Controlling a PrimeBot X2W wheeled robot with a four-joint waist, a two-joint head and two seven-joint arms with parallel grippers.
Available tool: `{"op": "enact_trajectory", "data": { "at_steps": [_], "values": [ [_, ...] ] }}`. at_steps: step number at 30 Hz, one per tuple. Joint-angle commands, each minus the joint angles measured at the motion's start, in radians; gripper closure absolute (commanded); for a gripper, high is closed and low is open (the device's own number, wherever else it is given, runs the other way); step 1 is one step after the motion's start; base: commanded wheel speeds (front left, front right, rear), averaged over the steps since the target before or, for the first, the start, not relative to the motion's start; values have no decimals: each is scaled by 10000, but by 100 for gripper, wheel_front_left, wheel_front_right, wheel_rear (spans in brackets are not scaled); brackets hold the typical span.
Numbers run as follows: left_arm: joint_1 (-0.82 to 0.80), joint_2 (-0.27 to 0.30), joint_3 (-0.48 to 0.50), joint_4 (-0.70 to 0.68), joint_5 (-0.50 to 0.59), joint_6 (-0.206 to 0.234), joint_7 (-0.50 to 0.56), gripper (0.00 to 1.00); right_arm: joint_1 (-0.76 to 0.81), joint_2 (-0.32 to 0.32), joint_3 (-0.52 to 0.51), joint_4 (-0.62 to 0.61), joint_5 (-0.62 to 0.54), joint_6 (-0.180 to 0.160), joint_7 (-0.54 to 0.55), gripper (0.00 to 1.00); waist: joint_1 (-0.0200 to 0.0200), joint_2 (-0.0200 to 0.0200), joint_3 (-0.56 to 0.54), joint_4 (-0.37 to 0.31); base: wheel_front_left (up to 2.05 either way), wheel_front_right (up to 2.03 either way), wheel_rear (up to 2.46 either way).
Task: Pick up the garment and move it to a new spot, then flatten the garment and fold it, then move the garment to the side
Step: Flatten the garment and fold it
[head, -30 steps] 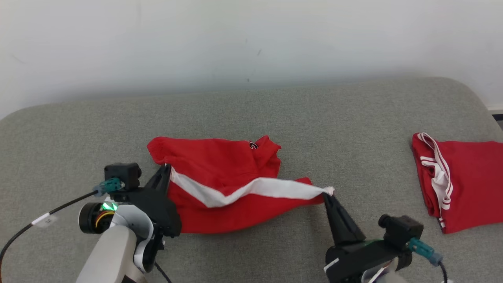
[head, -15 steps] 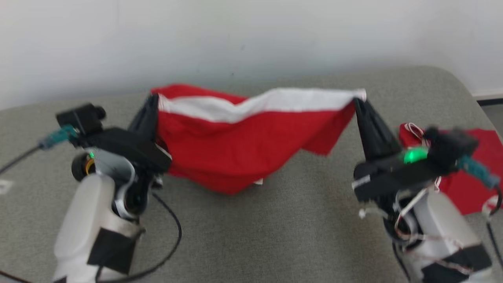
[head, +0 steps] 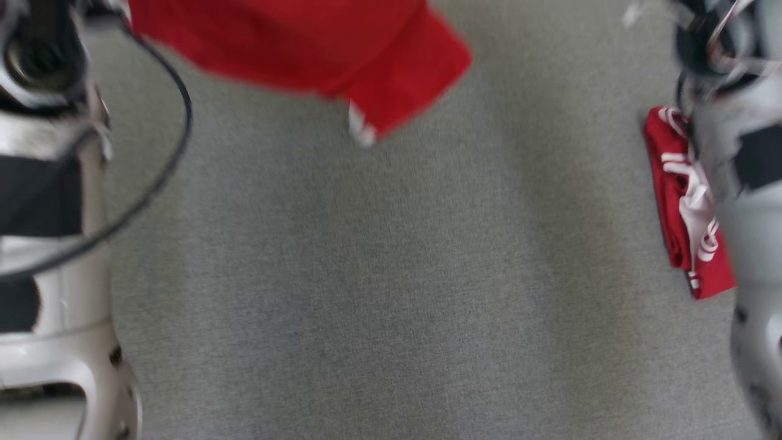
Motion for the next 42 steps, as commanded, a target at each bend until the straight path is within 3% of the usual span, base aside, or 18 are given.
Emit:
{"op": "enact_trajectory", "data": {
  "at_steps": [1,7,12,15,21,29,32,36,42],
  "values": [
    [-363,38,104,-43,-147,48,-140,100,-462,11,-147,198,-179,-23,-211,100,-3,-2,1732,-416,0,0,0],
    [-2112,135,438,49,40,238,-1035,100,-2911,-30,-1233,1522,-1130,-30,-1342,100,-3,-2,2504,-363,0,0,0],
    [-2675,116,327,351,24,-107,-1536,100,-3672,-76,-1847,2253,-1652,-35,-1672,100,-3,-2,2933,-253,0,0,0],
    [-2273,69,215,554,-85,-396,-1807,100,-3311,-2,-1557,2556,-1780,-35,-1758,100,-3,-2,3119,-224,0,0,0],
    [-953,87,-250,872,-286,-680,-2220,100,-1910,3,-261,2586,-1476,-26,-1821,100,-3,-2,2994,-203,0,0,0],
    [1537,392,-1355,79,-1389,-687,-2396,100,759,-1129,1129,964,-275,-24,-1391,100,-3,-2,1748,178,0,0,0],
    [3120,708,-1941,-384,-1747,-689,-2473,100,2519,-1885,1253,-413,334,-26,-293,100,-3,-2,881,229,0,0,0],
    [4555,932,-2218,-701,-2226,-684,-2692,100,4309,-2456,955,-1718,330,-26,1043,100,-3,-2,-16,259,0,0,0],
    [6448,1085,-2407,-867,-2582,-682,-3098,100,6795,-2446,306,-3011,721,-29,2807,100,-3,-2,-1024,217,0,0,0]
  ]
}}
